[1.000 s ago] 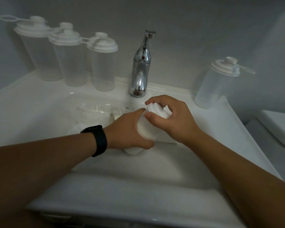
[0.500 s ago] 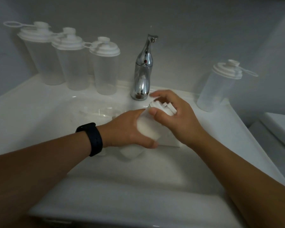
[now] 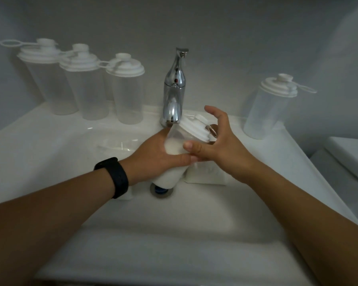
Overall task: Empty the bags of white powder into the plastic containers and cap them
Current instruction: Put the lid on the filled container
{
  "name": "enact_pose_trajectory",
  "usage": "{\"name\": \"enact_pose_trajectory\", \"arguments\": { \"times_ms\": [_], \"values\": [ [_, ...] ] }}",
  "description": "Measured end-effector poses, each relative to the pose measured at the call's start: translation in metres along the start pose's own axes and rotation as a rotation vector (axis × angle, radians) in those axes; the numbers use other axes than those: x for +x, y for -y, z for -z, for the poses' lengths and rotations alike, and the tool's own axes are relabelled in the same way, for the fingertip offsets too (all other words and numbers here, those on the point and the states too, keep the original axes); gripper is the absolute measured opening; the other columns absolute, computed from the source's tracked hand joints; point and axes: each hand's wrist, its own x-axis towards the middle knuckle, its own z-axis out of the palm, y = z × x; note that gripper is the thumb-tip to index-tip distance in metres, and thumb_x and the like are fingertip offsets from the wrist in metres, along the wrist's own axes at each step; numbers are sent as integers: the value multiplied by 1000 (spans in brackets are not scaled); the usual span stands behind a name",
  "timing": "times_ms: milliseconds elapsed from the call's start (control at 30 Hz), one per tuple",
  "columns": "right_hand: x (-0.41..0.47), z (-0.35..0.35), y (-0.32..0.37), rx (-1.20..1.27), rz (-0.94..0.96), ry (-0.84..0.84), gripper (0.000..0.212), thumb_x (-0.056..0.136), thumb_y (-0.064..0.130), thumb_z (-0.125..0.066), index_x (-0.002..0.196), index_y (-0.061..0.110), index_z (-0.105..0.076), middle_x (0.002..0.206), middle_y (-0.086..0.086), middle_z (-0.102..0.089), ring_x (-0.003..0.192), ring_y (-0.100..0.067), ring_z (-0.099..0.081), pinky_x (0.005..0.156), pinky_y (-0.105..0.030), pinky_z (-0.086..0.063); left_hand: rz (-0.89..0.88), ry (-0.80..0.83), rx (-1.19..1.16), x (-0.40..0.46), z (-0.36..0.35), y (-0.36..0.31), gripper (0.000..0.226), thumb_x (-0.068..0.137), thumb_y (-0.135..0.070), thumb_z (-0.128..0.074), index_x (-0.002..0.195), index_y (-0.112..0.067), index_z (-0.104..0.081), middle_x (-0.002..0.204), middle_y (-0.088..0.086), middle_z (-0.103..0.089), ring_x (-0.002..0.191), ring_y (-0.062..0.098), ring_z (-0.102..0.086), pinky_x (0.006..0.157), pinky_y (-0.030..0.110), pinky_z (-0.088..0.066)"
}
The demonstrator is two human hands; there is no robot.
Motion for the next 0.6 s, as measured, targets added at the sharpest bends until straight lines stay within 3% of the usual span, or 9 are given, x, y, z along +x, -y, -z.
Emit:
{"name": "enact_pose_trajectory", "arguments": {
  "times_ms": [100,200,333,467,600],
  "values": [
    [-2,-8,-1,127,-21,-30,110,64,36,-87,152,39,-21,124,12,-54,112,-9,-65,94,-38,-60,-22,58,-5,4,-6,1,63,87,-30,-79,140,-38,-47,128,-22,-67,118,-6,-61,91,9,-47],
    [-1,-11,0,112,11,-110,105,68,29,-91,151,36,-25,125,9,-55,112,-7,-64,97,-38,-58,-48,104,30,9,-7,1,76,89,-37,-77,153,-34,-35,141,-19,-58,130,-4,-54,106,19,-44],
    [2,-9,7,9,168,-309,93,74,28,-91,145,35,-32,119,13,-57,105,-1,-64,94,-27,-56,-27,89,0,10,3,-3,65,82,-43,-76,136,-52,-41,127,-29,-63,118,-8,-60,93,14,-50],
    [7,1,12,-117,290,-573,92,73,37,-89,144,32,-31,126,12,-52,111,-3,-59,95,-22,-52,4,-38,74,13,10,7,52,87,-36,-79,131,-42,-52,116,-18,-62,98,0,-64,84,16,-53],
    [23,13,8,-231,302,-739,95,71,45,-90,145,28,-32,139,4,-47,123,-10,-53,105,-28,-47,62,-109,87,17,15,15,37,93,-24,-73,125,-35,-61,105,-14,-65,97,11,-63,85,19,-52]
  ]
}}
